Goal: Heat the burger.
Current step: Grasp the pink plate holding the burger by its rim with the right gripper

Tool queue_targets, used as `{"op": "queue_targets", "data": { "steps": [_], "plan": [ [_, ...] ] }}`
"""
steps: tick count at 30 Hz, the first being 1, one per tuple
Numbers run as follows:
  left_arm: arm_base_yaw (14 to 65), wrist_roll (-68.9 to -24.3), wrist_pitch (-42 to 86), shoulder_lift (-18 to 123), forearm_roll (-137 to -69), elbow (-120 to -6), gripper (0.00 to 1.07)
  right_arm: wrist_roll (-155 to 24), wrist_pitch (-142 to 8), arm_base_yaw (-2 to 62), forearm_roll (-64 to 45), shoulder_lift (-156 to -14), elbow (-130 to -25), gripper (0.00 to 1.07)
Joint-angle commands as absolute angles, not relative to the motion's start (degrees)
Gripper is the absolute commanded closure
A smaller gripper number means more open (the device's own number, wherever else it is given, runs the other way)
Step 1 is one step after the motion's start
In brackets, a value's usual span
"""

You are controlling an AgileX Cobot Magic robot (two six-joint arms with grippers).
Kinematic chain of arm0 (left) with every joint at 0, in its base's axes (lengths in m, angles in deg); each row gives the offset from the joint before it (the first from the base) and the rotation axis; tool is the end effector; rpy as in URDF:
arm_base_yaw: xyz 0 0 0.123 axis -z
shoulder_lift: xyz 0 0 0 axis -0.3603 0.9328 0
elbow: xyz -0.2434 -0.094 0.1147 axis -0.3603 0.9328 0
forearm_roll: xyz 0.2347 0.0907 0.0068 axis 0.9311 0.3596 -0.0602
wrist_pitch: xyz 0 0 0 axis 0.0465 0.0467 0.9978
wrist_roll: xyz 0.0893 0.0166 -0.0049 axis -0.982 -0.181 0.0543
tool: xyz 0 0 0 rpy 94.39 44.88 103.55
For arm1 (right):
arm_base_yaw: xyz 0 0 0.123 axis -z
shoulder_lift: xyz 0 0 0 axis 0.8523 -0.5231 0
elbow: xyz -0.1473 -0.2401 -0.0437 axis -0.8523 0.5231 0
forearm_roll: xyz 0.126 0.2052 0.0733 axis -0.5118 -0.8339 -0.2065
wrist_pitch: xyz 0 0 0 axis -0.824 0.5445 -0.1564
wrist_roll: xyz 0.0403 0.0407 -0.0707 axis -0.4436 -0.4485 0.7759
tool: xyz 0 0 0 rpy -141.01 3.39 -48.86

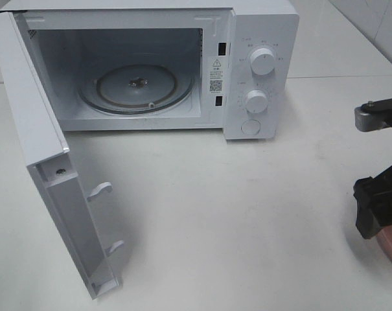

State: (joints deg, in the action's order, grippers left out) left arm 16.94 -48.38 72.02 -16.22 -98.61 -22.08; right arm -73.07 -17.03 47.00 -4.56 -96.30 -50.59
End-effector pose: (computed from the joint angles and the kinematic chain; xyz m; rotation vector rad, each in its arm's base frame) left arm -0.0077 -0.0146 0.2818 0.0359 2.0222 -0.1037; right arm 0.2195 0.0389 0.1970 -0.2991 2.9553 -0.0635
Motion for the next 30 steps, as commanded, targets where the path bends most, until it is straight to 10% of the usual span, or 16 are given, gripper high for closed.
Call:
{"op": "queue_targets", "data": {
  "steps": [1, 30],
  "plan": [
    [16.9, -48.1, 72.0, -17.3, -98.9, -22.0, 0.08, -71.9, -18.9, 47.7, -4.2, -97.9, -49.2, 0.16],
    [16.9, -48.1, 72.0, -17.3, -98.9, -22.0, 0.09, -75.1, -34.2, 47.7, 1.8, -112.9, -47.0, 0.26]
  ]
}}
